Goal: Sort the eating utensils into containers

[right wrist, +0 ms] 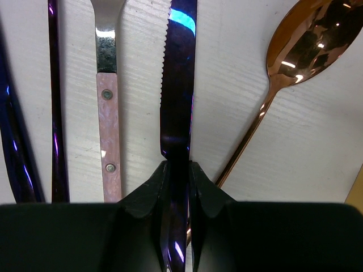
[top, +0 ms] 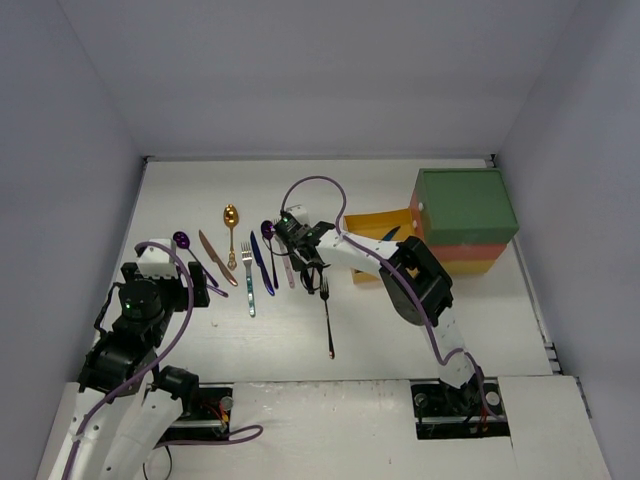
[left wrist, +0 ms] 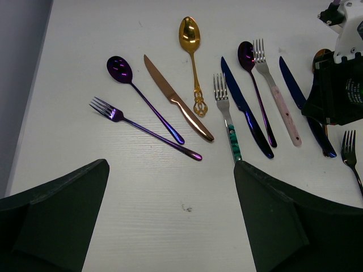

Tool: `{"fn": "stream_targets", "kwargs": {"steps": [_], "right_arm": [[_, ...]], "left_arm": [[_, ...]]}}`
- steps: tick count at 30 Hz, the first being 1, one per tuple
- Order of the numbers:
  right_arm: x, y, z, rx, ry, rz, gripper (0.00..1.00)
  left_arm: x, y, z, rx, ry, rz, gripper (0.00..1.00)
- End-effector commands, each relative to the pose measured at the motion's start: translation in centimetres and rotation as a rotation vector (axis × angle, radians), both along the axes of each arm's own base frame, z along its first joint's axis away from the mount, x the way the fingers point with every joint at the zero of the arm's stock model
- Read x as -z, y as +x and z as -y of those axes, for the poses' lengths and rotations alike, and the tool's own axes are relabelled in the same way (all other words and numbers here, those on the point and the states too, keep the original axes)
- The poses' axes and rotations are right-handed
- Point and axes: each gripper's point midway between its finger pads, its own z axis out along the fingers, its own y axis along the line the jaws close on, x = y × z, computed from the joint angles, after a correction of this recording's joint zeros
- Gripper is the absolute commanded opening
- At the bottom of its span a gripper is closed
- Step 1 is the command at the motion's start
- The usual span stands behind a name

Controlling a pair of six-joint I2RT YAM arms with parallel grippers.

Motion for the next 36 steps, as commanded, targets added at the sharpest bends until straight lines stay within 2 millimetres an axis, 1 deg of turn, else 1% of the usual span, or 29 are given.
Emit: {"fn": "stream_targets", "kwargs": {"steps": [1, 2, 4, 6, 9, 11, 12, 13, 15, 17, 18, 20, 22, 25, 27, 31, 35, 36], "right_arm": [[-5.0, 1.1, -1.4, -0.009, 0.088, 0.066, 0.0], [-6.7, 1.6, -1.8, -0.007, 0.109, 0.099, 0.0], [-10.5, 2.2, -2.0, 0.01, 0.156, 0.168, 0.0], [-14.1, 2.9, -1.3, 0.059, 0.179, 0.255, 0.0], [-19.2, 3.6, 1.2, 0.151, 0.21, 0.368, 0.0], [-21.3, 4.0, 3.6, 0.244, 0.215, 0.43, 0.0], [-21.7, 4.2, 4.6, 0.283, 0.22, 0.443, 0.0], [-21.5, 4.4, 5.7, 0.322, 0.221, 0.441, 0.0], [-22.1, 4.7, 9.3, 0.443, 0.235, 0.469, 0.0], [-20.5, 4.8, 12.6, 0.547, 0.213, 0.464, 0.0], [-20.5, 5.0, 14.0, 0.602, 0.222, 0.47, 0.0], [-19.7, 5.0, 16.4, 0.689, 0.22, 0.475, 0.0], [-18.5, 5.0, 18.2, 0.756, 0.21, 0.471, 0.0], [-16.9, 4.9, 19.8, 0.818, 0.193, 0.46, 0.0], [-15.8, 5.0, 20.4, 0.848, 0.177, 0.452, 0.0], [-13.3, 5.1, 20.6, 0.869, 0.144, 0.419, 0.0], [-11.3, 4.8, 20.3, 0.88, 0.141, 0.376, 0.0], [-10.4, 4.5, 20.2, 0.879, 0.136, 0.354, 0.0]], "left_arm": [[-1.5, 1.1, 0.5, 0.003, -0.02, 0.055, 0.9], [-1.5, 1.2, 0.5, 0.005, -0.021, 0.055, 0.9], [-1.5, 1.2, 0.5, 0.004, -0.022, 0.053, 0.91], [-1.5, 1.2, 0.5, 0.002, -0.02, 0.051, 0.9], [-1.5, 1.2, 0.5, 0.0, -0.023, 0.052, 0.91], [-1.4, 1.2, 0.5, 0.0, -0.021, 0.05, 0.9], [-1.4, 1.2, 0.4, 0.0, -0.02, 0.05, 0.9], [-1.4, 1.2, 0.4, -0.002, -0.02, 0.05, 0.9], [-1.4, 1.2, 0.4, -0.001, -0.021, 0.048, 0.9], [-1.4, 1.3, 0.5, 0.0, -0.021, 0.047, 0.91], [-1.4, 1.3, 0.5, 0.0, -0.021, 0.047, 0.9], [-1.4, 1.3, 0.5, 0.001, -0.021, 0.046, 0.9], [-1.3, 1.4, 0.6, 0.002, -0.022, 0.041, 0.9], [-1.3, 1.4, 0.6, 0.002, -0.022, 0.04, 0.9], [-1.3, 1.4, 0.6, 0.002, -0.022, 0.04, 0.9], [-1.2, 1.4, 0.6, 0.0, -0.022, 0.038, 0.91], [-1.3, 1.4, 0.6, 0.0, -0.024, 0.039, 0.9], [-1.3, 1.4, 0.6, 0.0, -0.022, 0.039, 0.91]]}}
